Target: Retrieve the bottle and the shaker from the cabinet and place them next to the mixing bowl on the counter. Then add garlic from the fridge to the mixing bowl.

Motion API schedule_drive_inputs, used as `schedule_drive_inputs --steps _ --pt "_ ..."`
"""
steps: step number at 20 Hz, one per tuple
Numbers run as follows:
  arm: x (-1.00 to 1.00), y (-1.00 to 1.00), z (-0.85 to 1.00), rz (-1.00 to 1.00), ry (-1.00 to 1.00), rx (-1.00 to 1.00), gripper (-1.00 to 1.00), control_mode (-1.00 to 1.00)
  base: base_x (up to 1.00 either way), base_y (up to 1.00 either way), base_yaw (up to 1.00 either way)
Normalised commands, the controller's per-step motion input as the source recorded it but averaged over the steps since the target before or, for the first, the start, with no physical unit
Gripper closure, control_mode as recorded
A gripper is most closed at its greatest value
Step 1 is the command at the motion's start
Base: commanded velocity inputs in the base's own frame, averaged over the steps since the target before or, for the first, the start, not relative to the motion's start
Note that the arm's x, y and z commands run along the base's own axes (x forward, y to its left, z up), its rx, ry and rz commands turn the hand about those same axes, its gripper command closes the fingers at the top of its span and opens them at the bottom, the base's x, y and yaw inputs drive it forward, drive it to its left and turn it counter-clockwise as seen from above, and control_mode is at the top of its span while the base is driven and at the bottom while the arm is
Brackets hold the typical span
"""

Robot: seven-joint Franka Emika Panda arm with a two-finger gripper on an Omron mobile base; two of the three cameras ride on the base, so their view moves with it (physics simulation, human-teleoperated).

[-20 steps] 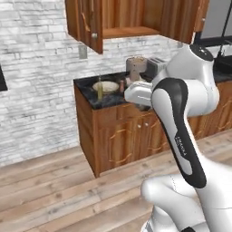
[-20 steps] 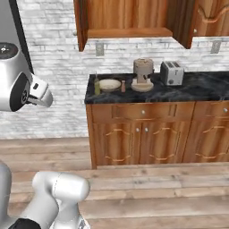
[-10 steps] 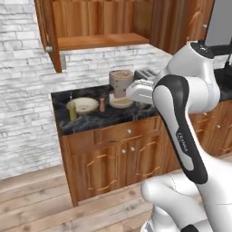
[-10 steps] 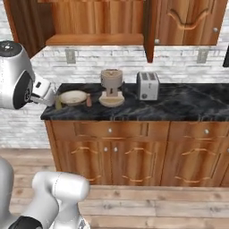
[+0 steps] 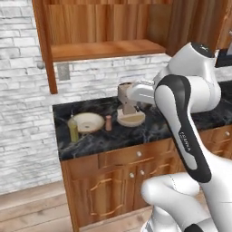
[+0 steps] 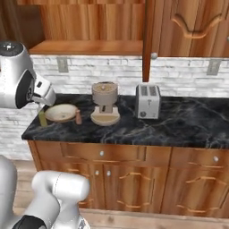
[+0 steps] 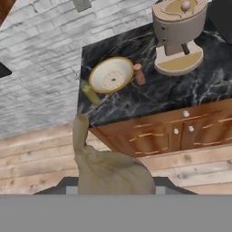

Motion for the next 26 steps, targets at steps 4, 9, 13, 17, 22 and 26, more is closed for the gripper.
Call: schedule_drive_inputs --steps 4,9,13,17,22,26 --pt "0.0 0.0 0.0 0.0 0.0 0.0 1.0 1.0 0.83 0.03 0.0" --pt "0.0 0.0 0.0 0.0 0.0 0.0 1.0 1.0 0.79 0.0 0.0" --pt "0.0 0.0 0.0 0.0 0.0 0.0 1.0 1.0 0.0 0.01 0.0" --pt "0.0 0.0 0.0 0.0 0.0 0.0 1.0 1.0 0.0 0.0 0.0" --pt "0.0 0.0 0.0 0.0 0.0 0.0 1.0 1.0 0.0 0.0 0.0" --pt "0.0 0.01 0.0 0.0 0.0 0.0 1.0 -1.0 0.0 0.0 0.0"
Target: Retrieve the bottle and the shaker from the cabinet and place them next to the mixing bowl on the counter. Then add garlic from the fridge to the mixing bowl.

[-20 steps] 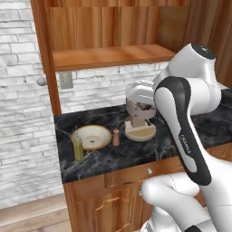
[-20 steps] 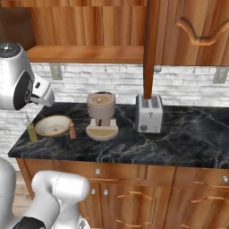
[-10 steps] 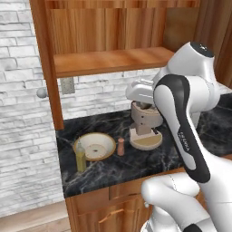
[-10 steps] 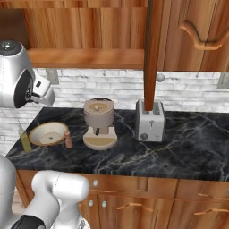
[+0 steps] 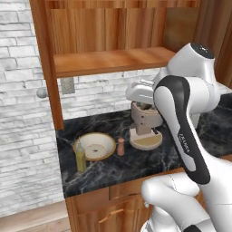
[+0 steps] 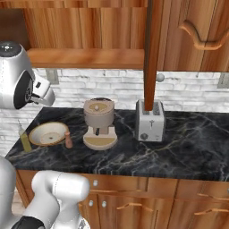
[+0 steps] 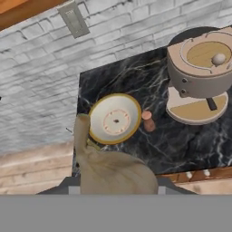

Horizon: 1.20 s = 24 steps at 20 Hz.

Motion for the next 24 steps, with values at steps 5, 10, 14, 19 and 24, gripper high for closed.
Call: schedule_drive_inputs --steps 5,10,14,19,24 --pt "0.09 0.31 0.0 0.0 0.09 -0.01 1.0 -1.0 0.0 0.0 0.0" --pt "0.21 0.18 0.01 -0.01 0.21 -0.01 1.0 -1.0 0.0 0.0 0.0" --pt "0.01 0.0 -0.41 0.0 0.07 -0.01 1.0 -1.0 0.0 0.0 0.0" --pt "0.05 0.0 -0.88 0.01 -0.06 -0.14 1.0 -1.0 0.0 0.0 0.0" --pt "0.33 0.09 -0.75 0.0 -0.01 -0.14 1.0 -1.0 0.0 0.0 0.0"
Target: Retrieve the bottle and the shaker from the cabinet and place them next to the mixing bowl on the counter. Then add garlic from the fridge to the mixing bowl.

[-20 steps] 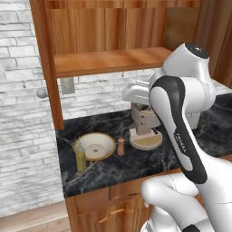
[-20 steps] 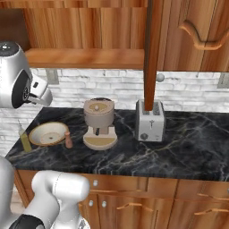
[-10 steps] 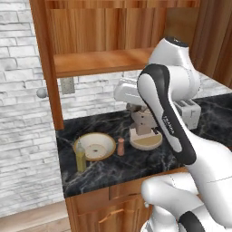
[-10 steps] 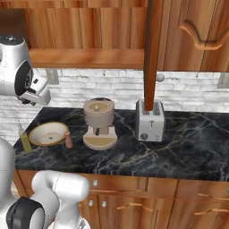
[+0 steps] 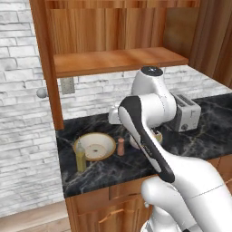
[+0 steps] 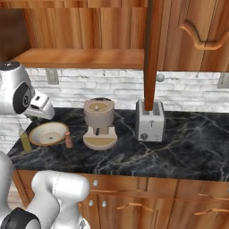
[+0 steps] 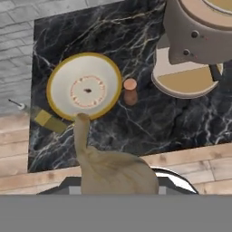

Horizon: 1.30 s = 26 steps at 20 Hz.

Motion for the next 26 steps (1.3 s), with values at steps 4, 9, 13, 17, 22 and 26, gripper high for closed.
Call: schedule_drive_inputs --steps 4,9,13,17,22,26 --pt "0.82 0.0 -0.44 0.0 0.05 -0.05 1.0 -1.0 0.0 0.0 0.0" --pt "0.83 0.11 -0.12 0.0 0.06 -0.02 1.0 -1.0 0.0 0.0 0.0" --pt "0.44 0.37 0.0 0.0 0.07 0.0 1.0 -1.0 0.0 0.0 0.0" --pt "0.27 0.6 -0.13 0.0 0.05 0.0 1.0 -1.0 0.0 0.0 0.0" --pt "0.47 0.29 -0.34 0.0 0.01 -0.02 1.0 -1.0 0.0 0.0 0.0" --pt "0.42 0.01 -0.47 0.0 0.0 -0.03 1.0 -1.0 0.0 0.0 0.0"
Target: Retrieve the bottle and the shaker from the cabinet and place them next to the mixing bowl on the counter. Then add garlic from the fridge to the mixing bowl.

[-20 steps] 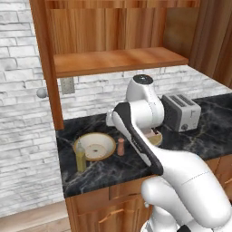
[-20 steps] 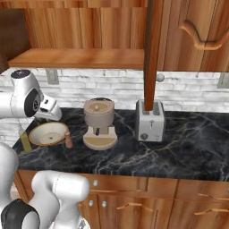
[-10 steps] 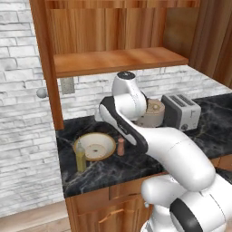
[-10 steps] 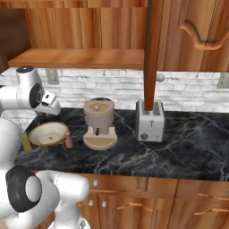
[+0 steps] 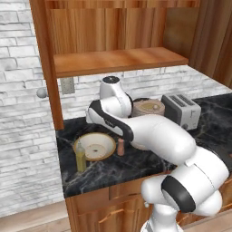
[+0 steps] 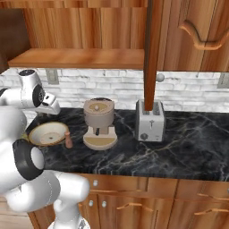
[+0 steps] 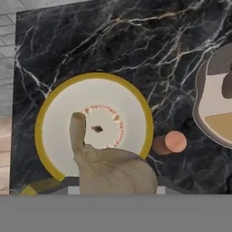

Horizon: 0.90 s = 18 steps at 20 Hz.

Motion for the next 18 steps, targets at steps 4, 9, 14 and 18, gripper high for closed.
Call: schedule_drive_inputs --steps 4,9,14,18 --pt "0.25 0.1 -0.45 0.0 0.02 0.0 1.0 -1.0 0.0 0.0 0.0" --pt "0.02 0.18 -0.24 0.06 0.09 0.0 1.0 -1.0 0.0 0.0 0.0" --pt "0.13 0.02 -0.25 0.08 0.11 0.0 1.0 -1.0 0.0 0.0 0.0" --pt "0.08 0.0 -0.29 0.02 0.02 0.0 1.0 -1.0 0.0 0.0 0.0"
